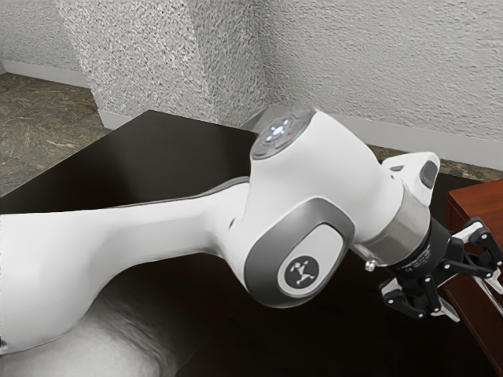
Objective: Pull the drawer handle with one arm to open the drawer
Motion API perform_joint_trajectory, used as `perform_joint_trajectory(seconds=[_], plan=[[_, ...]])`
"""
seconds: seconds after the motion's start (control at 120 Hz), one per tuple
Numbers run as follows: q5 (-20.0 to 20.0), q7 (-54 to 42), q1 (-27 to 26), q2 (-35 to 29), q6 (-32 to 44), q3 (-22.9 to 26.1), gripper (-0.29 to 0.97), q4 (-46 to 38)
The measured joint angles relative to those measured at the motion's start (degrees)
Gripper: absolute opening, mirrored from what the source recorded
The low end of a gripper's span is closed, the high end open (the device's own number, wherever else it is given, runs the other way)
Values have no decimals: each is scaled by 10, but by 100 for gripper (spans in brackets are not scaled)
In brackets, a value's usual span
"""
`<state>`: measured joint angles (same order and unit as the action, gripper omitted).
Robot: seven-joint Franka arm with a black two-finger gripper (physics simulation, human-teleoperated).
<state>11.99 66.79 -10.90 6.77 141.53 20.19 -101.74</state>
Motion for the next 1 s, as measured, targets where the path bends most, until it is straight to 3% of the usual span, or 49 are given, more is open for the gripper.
perform_joint_trajectory(seconds=[1.0], plan=[[-6,1,-1,17,25,-1,16,-1]])
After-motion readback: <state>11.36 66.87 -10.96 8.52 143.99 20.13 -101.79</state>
